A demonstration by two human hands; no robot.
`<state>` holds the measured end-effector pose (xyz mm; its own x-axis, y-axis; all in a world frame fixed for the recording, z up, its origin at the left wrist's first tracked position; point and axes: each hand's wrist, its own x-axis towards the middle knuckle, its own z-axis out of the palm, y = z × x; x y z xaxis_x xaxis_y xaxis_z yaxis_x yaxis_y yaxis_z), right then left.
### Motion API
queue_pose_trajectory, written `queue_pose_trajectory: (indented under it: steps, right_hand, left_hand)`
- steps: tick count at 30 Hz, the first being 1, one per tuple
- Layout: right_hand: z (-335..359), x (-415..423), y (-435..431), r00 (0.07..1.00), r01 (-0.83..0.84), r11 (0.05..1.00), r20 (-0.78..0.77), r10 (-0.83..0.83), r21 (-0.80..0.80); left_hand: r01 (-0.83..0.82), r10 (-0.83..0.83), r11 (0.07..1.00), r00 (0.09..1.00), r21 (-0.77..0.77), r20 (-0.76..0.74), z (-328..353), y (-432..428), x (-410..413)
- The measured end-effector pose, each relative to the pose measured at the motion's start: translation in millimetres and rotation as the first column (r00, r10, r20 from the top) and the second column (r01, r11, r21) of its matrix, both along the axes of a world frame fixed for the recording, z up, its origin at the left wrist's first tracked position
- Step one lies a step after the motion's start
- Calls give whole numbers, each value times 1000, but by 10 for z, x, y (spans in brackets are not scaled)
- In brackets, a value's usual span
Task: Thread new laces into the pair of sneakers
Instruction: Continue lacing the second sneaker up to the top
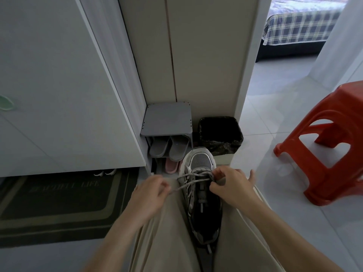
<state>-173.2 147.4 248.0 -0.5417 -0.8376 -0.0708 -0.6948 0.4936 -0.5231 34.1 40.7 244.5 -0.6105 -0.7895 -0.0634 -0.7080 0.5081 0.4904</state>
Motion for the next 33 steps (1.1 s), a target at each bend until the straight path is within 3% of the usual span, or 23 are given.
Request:
queue_pose_trajectory:
  steps: [4, 9, 16, 18, 20, 22, 23, 27, 33]
  right_hand:
    - [40, 9, -54, 1000, -11, 999, -16, 10, -32]
    - [136, 38, -156, 1000, -15, 994, -19, 13, -109]
    - [282, 158, -382, 943, -256, 959, -186, 276, 121]
    - [332, 148, -501, 954, -270, 956, -101, 282, 115]
    - [455, 131, -596, 947, -275, 961, 168, 274, -20]
    - [624, 145, -664, 850, -227, 959, 446, 280, -170]
    - [700, 149, -695, 814, -178, 957, 512, 275, -231]
    - [978, 179, -826, 766, -40, 928, 585, 267, -371]
    - [1348, 174, -938, 765, 11, 878, 570, 301, -479]
  left_hand:
    - [-9, 9, 1000, 995, -1, -98, -11, -126, -340]
    - [94, -94, 995, 995, 9, -26, -108, -157, -604]
    - [165, -138, 981, 964, 106, -226, 248, -263, -566]
    - [191, -165, 976, 962, 108, -216, 353, -338, -494]
    - [173, -144, 980, 960, 103, -242, 415, -444, -386]
    - [119, -75, 986, 943, 120, -323, 457, -533, -260]
    - [84, -19, 985, 921, 153, -388, 477, -561, -203]
    - [30, 176, 946, 789, 323, -589, 487, -615, -62]
    - [-27, 280, 912, 771, 410, -572, 372, -639, 36]
